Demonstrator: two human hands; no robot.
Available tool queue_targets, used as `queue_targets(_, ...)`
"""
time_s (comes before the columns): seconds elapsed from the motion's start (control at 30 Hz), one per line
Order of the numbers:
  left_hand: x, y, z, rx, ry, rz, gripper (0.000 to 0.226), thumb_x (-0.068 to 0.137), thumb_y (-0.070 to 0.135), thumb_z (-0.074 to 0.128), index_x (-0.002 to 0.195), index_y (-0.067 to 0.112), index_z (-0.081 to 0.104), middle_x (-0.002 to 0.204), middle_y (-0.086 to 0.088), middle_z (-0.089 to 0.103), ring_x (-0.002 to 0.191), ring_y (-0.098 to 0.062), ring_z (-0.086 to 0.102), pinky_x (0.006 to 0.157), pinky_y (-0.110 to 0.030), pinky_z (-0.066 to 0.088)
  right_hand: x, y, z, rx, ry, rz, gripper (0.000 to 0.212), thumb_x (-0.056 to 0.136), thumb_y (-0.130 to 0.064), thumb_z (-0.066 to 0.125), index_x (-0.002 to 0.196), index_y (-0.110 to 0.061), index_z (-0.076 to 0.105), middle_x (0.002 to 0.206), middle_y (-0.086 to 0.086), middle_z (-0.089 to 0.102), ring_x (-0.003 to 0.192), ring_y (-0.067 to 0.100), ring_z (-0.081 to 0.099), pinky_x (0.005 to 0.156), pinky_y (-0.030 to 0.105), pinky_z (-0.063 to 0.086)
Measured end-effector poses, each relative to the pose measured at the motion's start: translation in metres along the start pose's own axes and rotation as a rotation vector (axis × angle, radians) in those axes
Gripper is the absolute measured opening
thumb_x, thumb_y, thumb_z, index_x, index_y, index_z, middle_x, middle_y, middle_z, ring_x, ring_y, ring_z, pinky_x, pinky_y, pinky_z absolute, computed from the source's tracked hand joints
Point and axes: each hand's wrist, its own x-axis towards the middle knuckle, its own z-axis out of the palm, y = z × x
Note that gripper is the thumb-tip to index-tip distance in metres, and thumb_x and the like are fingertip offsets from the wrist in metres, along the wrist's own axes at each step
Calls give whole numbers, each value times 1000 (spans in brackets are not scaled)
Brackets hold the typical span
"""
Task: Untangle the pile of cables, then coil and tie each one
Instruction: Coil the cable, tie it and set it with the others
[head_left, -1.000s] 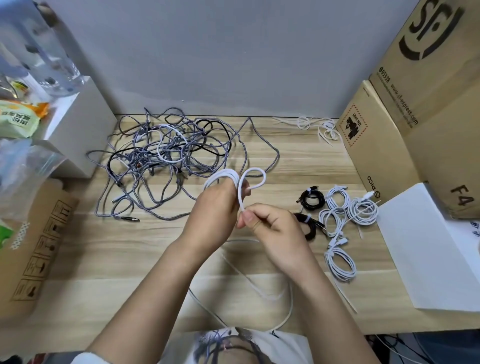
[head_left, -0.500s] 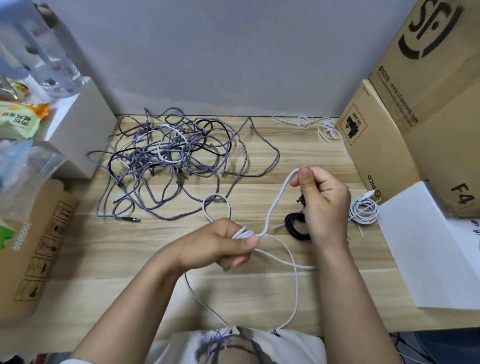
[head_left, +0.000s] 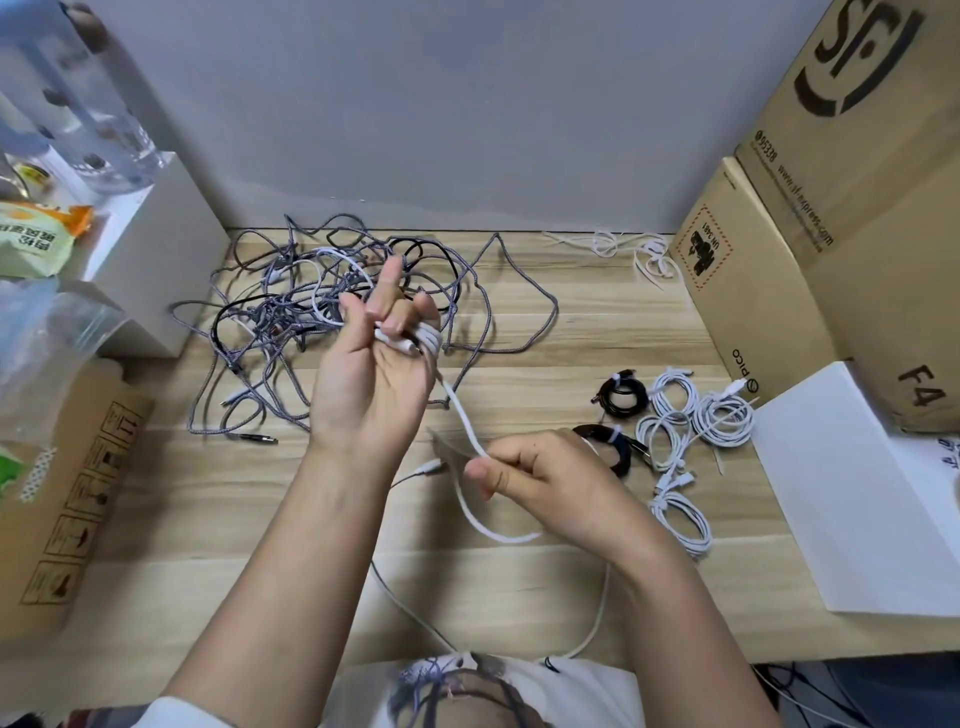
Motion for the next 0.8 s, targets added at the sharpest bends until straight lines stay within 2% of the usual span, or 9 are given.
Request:
queue_targets(0.13, 2, -19, -17, 593, -3, 151, 26, 103, 21, 27, 121, 10, 41, 59, 4, 57, 50, -6, 52, 76, -28, 53, -5, -15, -9, -200, 61, -54, 52, 82, -60, 55, 59, -16, 39, 51, 5, 32, 58, 20, 35, 55, 35, 29)
queue_targets(0.23, -8, -27, -27, 1272, -223, 155, 21, 102, 16, 33, 109, 15, 52, 60, 5, 59, 53, -4, 53, 91, -37, 41, -6, -20, -11, -291, 185, -129, 42, 75, -60, 50, 58, -22, 42, 49, -1, 34, 56, 21, 36, 53, 34, 33)
queue_targets(0.3, -14, -28, -32, 1593, -300, 84, 28, 100, 22, 41, 109, 2, 58, 58, 5, 57, 55, 1, 52, 74, -30, 42, -6, -16, -16, -292, 314, -186, 39, 73, -54, 56, 57, -19, 53, 47, -8, 36, 52, 16, 40, 50, 26, 30)
queue_targets(0.37, -19, -25, -35, 1762, -332, 24, 34, 98, 32, 42, 89, 7, 64, 50, 8, 53, 51, 3, 49, 62, -27, 39, -5, -12, -21, -289, 416, -230, 27, 69, -47, 64, 59, -22, 64, 45, -19, 26, 55, 11, 38, 54, 22, 25)
queue_targets(0.47, -25, -19, -32, 1713, -367, -132, 47, 89, 54, 46, 58, 20, 55, 43, 6, 43, 45, -9, 39, 53, -26, 32, -2, -6, -22, -338, 488, -258, 8, 63, -33, 72, 65, -28, 66, 51, -25, 21, 61, 3, 32, 63, 31, 29)
queue_targets(0.53, -26, -14, -27, 1626, -433, -268, 50, 76, 64, 46, 57, 20, 61, 44, 6, 41, 46, -11, 38, 49, -23, 31, -1, 0, -21, -397, 541, -260, 8, 64, -29, 71, 67, -28, 64, 57, -22, 26, 65, 5, 38, 68, 30, 27)
queue_targets(0.6, -28, -10, -22, 1534, -470, -346, 40, 72, 56, 57, 54, 21, 62, 44, 6, 42, 44, -9, 37, 45, -18, 32, 0, 5, -21, -380, 584, -258, 11, 69, -35, 67, 69, -24, 65, 62, -19, 40, 71, 8, 43, 70, 25, 26)
queue_targets(0.7, -26, -2, -18, 1396, -392, -325, 33, 76, 32, 63, 47, 18, 57, 41, 5, 41, 38, -9, 33, 42, -15, 28, -1, 8, -23, -107, 546, -246, 19, 72, -37, 69, 78, -18, 70, 72, -14, 62, 74, 5, 49, 69, 15, 35)
queue_targets(0.8, -24, 7, -20, 1267, -364, -296, 35, 77, 36, 65, 47, 18, 58, 36, 7, 29, 37, -10, 24, 44, -19, 34, -8, 7, -29, 300, 506, -149, 4, 75, -23, 70, 78, -23, 71, 70, -9, 68, 65, 4, 61, 64, 14, 45)
